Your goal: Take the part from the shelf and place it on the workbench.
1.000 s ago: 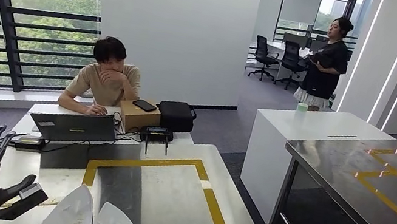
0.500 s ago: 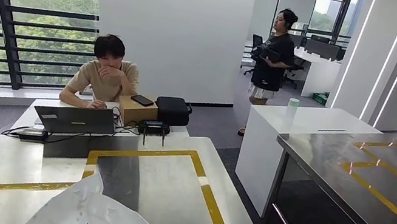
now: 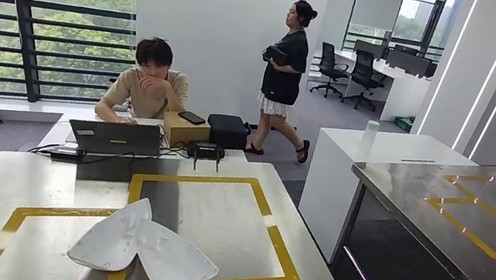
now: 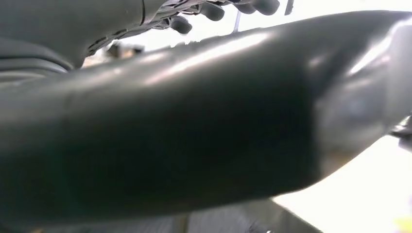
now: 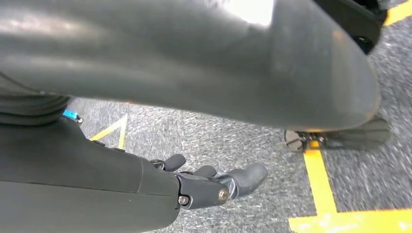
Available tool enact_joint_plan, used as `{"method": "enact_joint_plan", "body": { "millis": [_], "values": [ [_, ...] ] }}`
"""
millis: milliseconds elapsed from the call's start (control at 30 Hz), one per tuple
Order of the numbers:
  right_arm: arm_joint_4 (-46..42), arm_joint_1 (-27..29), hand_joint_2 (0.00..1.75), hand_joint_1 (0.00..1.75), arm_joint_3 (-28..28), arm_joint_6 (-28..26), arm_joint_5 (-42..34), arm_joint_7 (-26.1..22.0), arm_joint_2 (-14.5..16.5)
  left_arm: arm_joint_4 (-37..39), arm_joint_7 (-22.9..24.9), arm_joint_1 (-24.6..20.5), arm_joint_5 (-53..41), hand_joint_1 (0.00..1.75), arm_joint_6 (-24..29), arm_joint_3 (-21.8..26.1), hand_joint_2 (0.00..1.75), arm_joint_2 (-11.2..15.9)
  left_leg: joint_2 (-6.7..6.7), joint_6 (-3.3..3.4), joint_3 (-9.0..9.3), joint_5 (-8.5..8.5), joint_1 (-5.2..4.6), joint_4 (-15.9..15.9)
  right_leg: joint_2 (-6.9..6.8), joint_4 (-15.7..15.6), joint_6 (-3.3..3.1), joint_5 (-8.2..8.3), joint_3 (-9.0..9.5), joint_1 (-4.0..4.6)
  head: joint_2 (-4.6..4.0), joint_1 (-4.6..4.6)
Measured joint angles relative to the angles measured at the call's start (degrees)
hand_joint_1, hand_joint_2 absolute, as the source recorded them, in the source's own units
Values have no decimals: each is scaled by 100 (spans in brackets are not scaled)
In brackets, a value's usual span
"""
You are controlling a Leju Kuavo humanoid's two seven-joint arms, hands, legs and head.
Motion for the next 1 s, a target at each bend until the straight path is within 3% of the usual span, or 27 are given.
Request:
{"method": "enact_joint_plan", "body": {
  "millis": [67, 133, 167, 200, 233, 300, 367, 433, 500, 533, 633, 667, 700, 733, 800, 867, 900, 933, 1000],
  "values": [
    [3, 26, 0, 0, 0, 5, 7, 21, 9, 71, 79, 31, -5, 0, -145, 17, 0, -126, 22, 107, -122, 115, -8, -3, 3, 400, 28, -470, -134, -8, -4, 3],
    [3, 35, 0, 0, 0, 17, 24, 23, 13, 280, 94, 32, 69, 0, -284, 18, 0, -291, 25, 162, -264, 244, -34, 1, 7, 1096, 18, -1023, -282, 13, -4, 10],
    [3, 30, 0, 0, 0, 23, 40, 14, 7, 471, 67, 3, 126, 0, -338, 17, 0, -376, 26, 175, -343, 312, -51, 5, 9, 1375, 4, -1130, -297, 26, -4, 10],
    [2, 23, 0, 0, 0, 18, 57, -8, -1, 752, 12, -51, 201, 0, -378, 17, 0, -456, 26, 182, -427, 381, -68, 12, 10, 1513, -18, -1096, -245, 43, -4, 11],
    [2, 15, 0, 0, 0, 12, 71, -44, -10, 1103, -73, -122, 295, 0, -401, 17, 0, -528, 26, 181, -524, 450, -79, 22, 10, 1461, -47, -954, -101, 66, -5, 12],
    [2, -6, 0, 0, 0, 1, 85, -128, -26, 1849, -274, -251, 536, 0, -404, 26, 0, -647, 29, 158, -690, 568, -87, 56, 10, 873, -117, -710, 427, 124, -4, 14],
    [1, -28, 0, 0, 0, 2, 95, -179, -40, 2460, -447, -315, 725, 0, -367, 63, 0, -760, 54, 113, -786, 663, -98, 83, 12, 104, -172, -770, 947, 173, -4, 12],
    [0, -36, 0, 0, 0, 2, 102, -192, -49, 2920, -550, -390, 809, 0, -319, 103, 0, -859, 74, 61, -817, 766, -97, 78, 16, -218, -203, -846, 1091, 198, -4, 11],
    [1, -36, 0, 0, 0, 2, 110, -181, -49, 3289, -548, -466, 865, 0, -374, 129, 0, -911, 57, 1, -853, 767, -85, 100, -2, -229, -255, -742, 1021, 182, -5, 13],
    [2, -37, 0, 0, 0, 2, 124, -166, -49, 3476, -472, -489, 912, 0, -504, 151, 0, -926, 43, -34, -895, 632, -79, 196, -15, -240, -293, -679, 979, 169, -5, 9],
    [2, -42, 0, 0, 0, 0, 163, -65, -52, 4048, 204, -511, 1329, 0, -1436, 332, 0, -964, 18, -125, -1091, -163, -38, 1043, -31, -237, -356, -496, 778, 155, -5, -5],
    [2, -44, 0, 0, 0, 0, 166, -24, -52, 4219, 579, -479, 1606, 0, -1828, 465, 0, -977, 18, -147, -1122, -313, -23, 1363, -29, -225, -353, -433, 688, 156, -5, -6],
    [2, -46, 0, 0, 0, 0, 167, 6, -52, 4369, 1013, -428, 1914, 0, -2171, 659, 0, -991, 19, -162, -1097, -320, -10, 1560, -25, -209, -346, -372, 593, 156, -5, -5],
    [2, -47, 0, 0, 0, 0, 168, 29, -52, 4506, 1504, -356, 2232, 0, -2439, 892, 0, -1000, 19, -172, -995, -211, 4, 1599, -19, -188, -331, -309, 487, 155, -5, -5],
    [2, -44, 0, 0, 0, 0, 173, 47, -52, 4688, 2277, -222, 2632, 0, -2718, 1342, 0, -1012, 21, -177, -560, 55, 25, 1180, -10, -130, -283, -193, 297, 152, -5, -4],
    [1, -44, 0, 0, -1, 0, 175, 39, -54, 4764, 2541, -170, 2771, 0, -2784, 1626, 0, -1014, 7, -137, -20, -18, 4, 427, -49, -74, -205, -101, 169, 152, -5, -1],
    [1, -52, 0, 0, -1, 0, 175, 48, -55, 4794, 2551, -172, 2821, 0, -2798, 1737, 0, -1017, -3, -100, 122, -99, -19, 167, -81, -60, -166, -57, 137, 150, -5, 1],
    [0, -68, 0, 0, -1, 0, 178, 75, -56, 4828, 2537, -172, 2872, 0, -2807, 1842, 0, -1021, -8, -52, 178, -150, -48, 24, -108, -60, -130, -9, 120, 140, -5, 3],
    [1, -104, 0, 0, 4, 0, 241, 242, -56, 4905, 2421, -148, 2930, 0, -2811, 2042, 0, -1032, 26, 54, 90, -65, -69, -1, -98, -41, -66, 27, 89, 112, -7, 4]
  ]
}}
